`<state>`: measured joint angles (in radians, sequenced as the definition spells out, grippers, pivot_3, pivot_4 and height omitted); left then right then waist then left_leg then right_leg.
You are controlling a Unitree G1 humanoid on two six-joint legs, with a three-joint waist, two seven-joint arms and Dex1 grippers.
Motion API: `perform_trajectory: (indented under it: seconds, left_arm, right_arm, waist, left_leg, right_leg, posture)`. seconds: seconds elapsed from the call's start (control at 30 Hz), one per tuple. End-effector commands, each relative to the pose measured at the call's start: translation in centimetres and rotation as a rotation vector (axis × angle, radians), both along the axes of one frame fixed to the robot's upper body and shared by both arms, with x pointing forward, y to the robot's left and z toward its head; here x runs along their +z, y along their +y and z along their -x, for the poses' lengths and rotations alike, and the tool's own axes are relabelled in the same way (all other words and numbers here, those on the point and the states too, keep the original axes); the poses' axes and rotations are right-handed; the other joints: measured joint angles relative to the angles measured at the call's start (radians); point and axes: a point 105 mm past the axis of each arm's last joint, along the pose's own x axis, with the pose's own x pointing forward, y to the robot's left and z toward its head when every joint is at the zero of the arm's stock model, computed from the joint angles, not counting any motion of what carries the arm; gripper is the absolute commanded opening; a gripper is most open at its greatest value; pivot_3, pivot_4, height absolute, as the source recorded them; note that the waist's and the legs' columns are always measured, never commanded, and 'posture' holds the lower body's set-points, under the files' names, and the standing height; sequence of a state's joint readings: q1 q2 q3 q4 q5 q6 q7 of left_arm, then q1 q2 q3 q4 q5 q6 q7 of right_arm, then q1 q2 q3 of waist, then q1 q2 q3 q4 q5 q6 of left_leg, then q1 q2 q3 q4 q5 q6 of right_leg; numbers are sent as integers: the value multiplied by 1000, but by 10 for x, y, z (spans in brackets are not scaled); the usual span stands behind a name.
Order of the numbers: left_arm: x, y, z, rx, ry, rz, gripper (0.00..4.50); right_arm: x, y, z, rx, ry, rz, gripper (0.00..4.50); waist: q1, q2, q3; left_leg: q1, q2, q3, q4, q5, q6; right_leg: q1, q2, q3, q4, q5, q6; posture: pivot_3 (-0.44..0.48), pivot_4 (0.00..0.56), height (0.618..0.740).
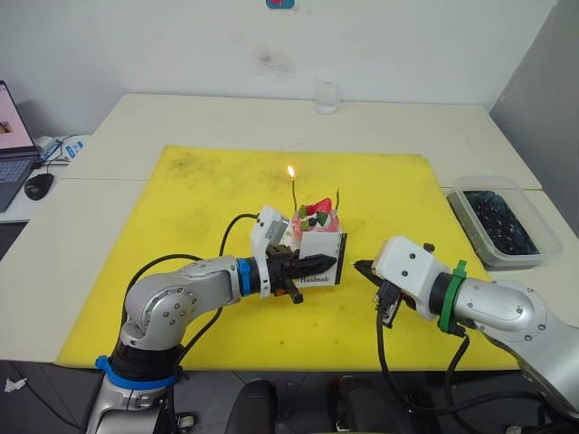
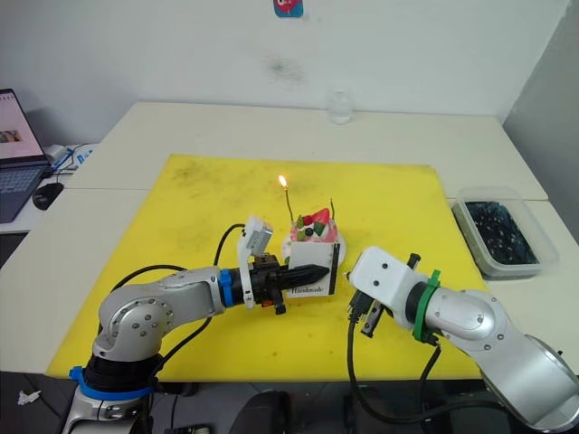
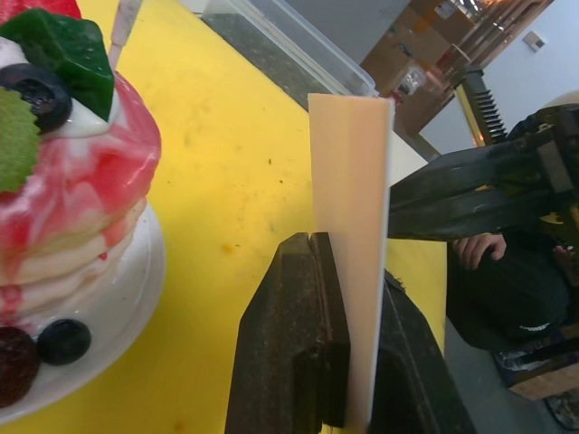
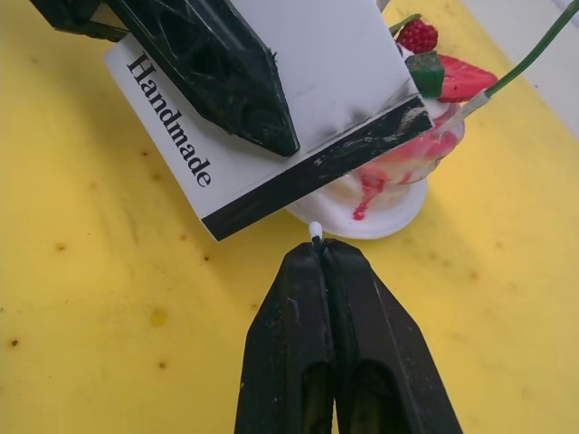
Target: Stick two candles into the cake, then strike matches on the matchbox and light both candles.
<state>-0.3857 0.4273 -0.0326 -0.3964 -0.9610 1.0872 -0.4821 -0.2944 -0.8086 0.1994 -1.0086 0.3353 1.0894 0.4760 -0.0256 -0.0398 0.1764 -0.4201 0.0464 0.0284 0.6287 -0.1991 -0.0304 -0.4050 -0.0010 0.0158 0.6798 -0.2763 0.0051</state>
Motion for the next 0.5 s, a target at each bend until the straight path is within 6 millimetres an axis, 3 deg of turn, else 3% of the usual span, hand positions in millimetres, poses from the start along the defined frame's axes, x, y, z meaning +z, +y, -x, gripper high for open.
perform_trajectory:
  seconds: [0.03,0.5]
  left_arm:
    - [9,-3,-1,-6,-39,14,0]
    - [10,-4,3,-15,-28,20,0]
  right_arm:
    - [13,9,5,53,-84,-6,17]
    - [7,15,1,78,-108,10,17]
  waist:
    - [0,0,0]
    - [0,0,0]
  left_leg:
    - [0,0,0,0,0,0]
    - [0,0,0,0,0,0]
  right_leg:
    - [0,0,0,0,0,0]
    - [0,0,0,0,0,0]
  posture:
    - [0,150,740]
    - [0,150,740]
